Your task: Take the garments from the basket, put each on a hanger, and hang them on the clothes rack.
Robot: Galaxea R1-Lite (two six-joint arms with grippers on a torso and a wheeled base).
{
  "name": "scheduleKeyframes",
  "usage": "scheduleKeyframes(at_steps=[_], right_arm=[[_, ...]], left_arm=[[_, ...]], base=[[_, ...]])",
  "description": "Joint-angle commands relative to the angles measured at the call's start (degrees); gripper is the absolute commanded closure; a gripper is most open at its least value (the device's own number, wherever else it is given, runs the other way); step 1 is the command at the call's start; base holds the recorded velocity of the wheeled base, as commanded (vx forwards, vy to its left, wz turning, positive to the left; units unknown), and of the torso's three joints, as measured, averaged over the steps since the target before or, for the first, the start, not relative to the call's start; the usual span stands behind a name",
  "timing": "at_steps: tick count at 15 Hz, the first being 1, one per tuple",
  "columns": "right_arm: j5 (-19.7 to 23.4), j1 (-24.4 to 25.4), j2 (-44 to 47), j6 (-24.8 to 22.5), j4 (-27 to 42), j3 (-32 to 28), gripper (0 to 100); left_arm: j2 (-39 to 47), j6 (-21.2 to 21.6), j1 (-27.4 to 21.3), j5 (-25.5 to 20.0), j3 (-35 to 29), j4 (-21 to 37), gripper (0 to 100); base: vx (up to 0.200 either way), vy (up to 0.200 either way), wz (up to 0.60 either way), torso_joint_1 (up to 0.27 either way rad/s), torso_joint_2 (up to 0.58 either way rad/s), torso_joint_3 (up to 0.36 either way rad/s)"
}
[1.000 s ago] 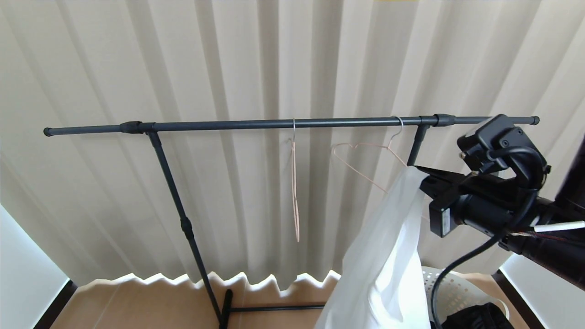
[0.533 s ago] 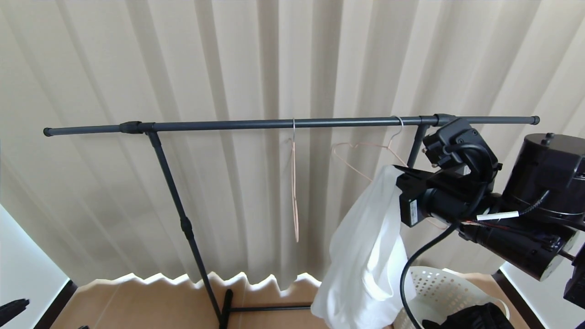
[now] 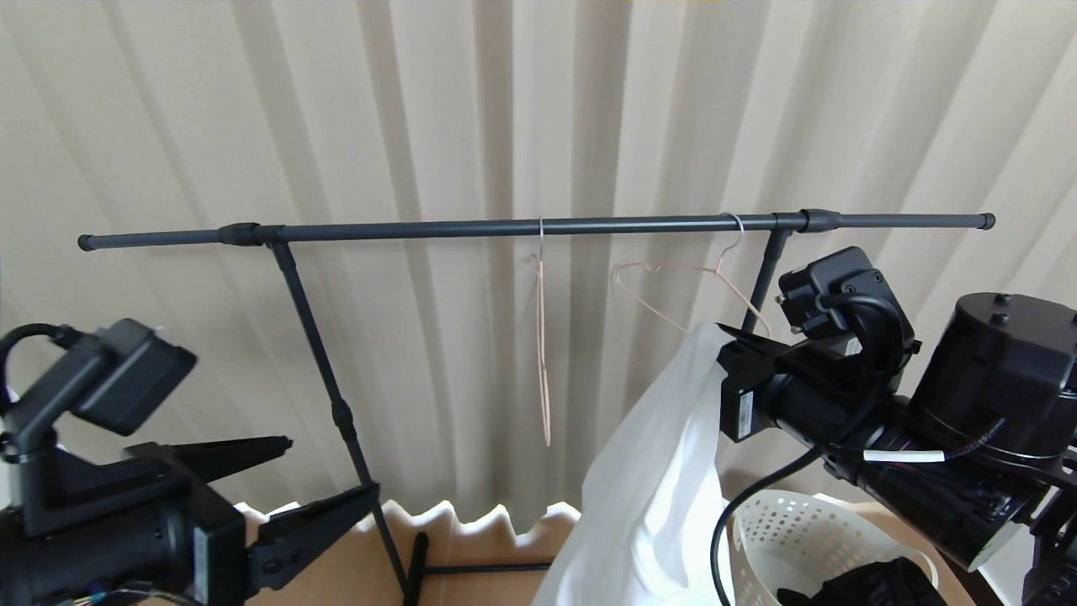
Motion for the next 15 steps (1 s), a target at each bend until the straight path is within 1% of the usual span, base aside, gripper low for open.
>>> scheduleKeyframes(at_steps=[1,3,5,6,7,12,15], right_arm=[[-0.3,0.7,1.8,0.1,-1.3,-0.3,100],[-0.3,0.8,2.9,0.2,-2.4,-0.3,100],[-0.4,1.0,4.3,0.7,-3.3,-0.3,100],[-0.4,1.0,4.4,0.8,-3.6,-0.3,100],[-0.5,1.0,4.5,0.8,-4.2,-0.3,100],[-0.6,1.0,4.5,0.8,-4.3,-0.7,100],[-0.6,1.0,4.5,0.7,-4.3,-1.6,100]], left_arm=[[11.2,-0.3,-7.3,3.4,-3.1,-2.6,0],[17.1,-0.3,-12.2,4.5,-5.5,-4.5,0],[23.3,-0.3,-15.2,4.6,-7.4,-7.7,0],[24.4,-0.3,-15.6,4.6,-8.0,-8.6,0],[28.6,-0.3,-16.4,4.6,-10.3,-9.9,0],[39.4,-0.3,-17.4,4.6,-19.7,-9.9,0],[41.8,-0.3,-17.8,4.6,-23.0,-10.0,0]], base=[[0.000,0.000,0.00,0.000,0.00,0.000],[0.000,0.000,0.00,0.000,0.00,0.000],[0.000,0.000,0.00,0.000,0.00,0.000],[0.000,0.000,0.00,0.000,0.00,0.000],[0.000,0.000,0.00,0.000,0.00,0.000],[0.000,0.000,0.00,0.000,0.00,0.000],[0.000,0.000,0.00,0.000,0.00,0.000]])
